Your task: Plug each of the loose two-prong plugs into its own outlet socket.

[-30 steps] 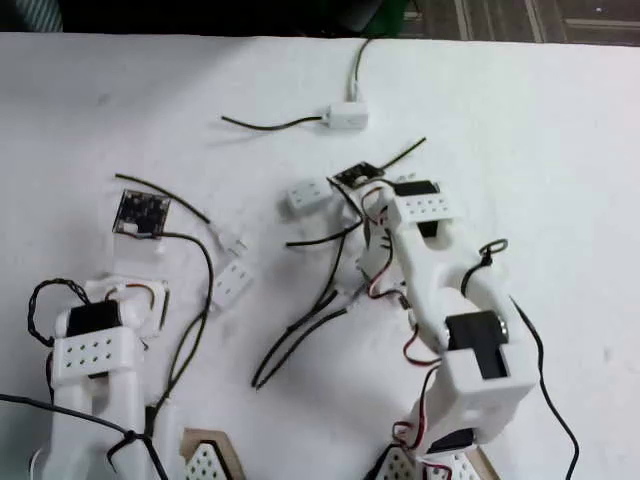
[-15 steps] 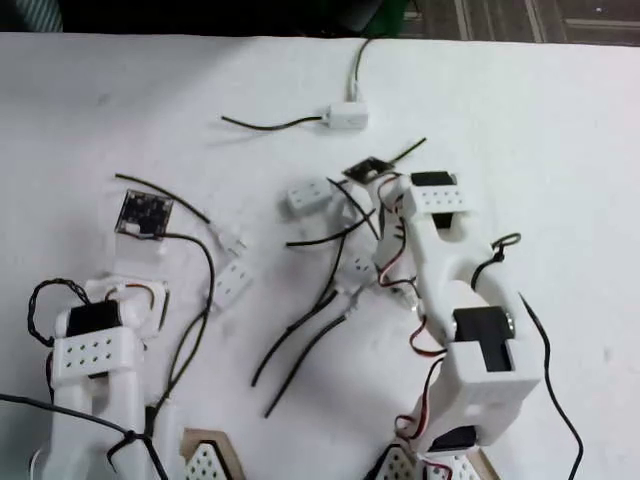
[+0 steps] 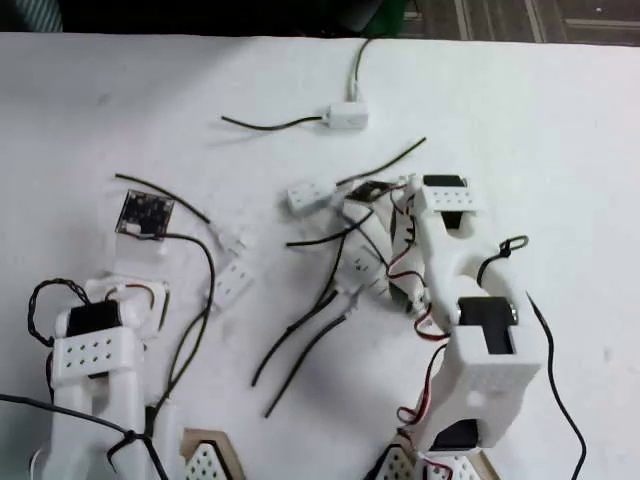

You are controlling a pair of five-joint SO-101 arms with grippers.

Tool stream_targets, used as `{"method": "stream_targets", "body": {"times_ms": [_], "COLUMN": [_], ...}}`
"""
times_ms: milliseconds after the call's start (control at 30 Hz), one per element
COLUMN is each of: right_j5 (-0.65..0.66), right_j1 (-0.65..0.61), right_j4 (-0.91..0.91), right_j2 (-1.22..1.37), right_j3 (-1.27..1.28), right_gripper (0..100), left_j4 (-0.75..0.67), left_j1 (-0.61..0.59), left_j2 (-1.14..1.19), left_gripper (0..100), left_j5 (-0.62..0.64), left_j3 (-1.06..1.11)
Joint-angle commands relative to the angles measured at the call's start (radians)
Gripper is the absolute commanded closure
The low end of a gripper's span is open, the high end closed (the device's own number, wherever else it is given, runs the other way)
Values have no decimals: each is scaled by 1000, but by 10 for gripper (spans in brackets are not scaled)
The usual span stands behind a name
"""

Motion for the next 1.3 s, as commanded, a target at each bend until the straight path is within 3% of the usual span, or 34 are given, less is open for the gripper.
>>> {"method": "stream_targets", "body": {"times_ms": [0,500,667,967,1267], "right_j5": [34,38,38,38,38], "right_j1": [2,-65,30,311,404], "right_j4": [13,70,179,182,182], "right_j2": [38,31,-61,-130,-54], "right_j3": [-18,-49,-112,-127,-121], "right_gripper": [981,981,981,981,981], "left_j4": [-9,-9,-9,-9,-8], "left_j1": [-2,-2,-2,-2,-2], "left_j2": [-24,-24,-24,-24,-24], "left_gripper": [973,973,973,973,974], "left_j5": [-8,-9,-9,-9,-9], "left_j3": [-8,-8,-8,-8,-8]}}
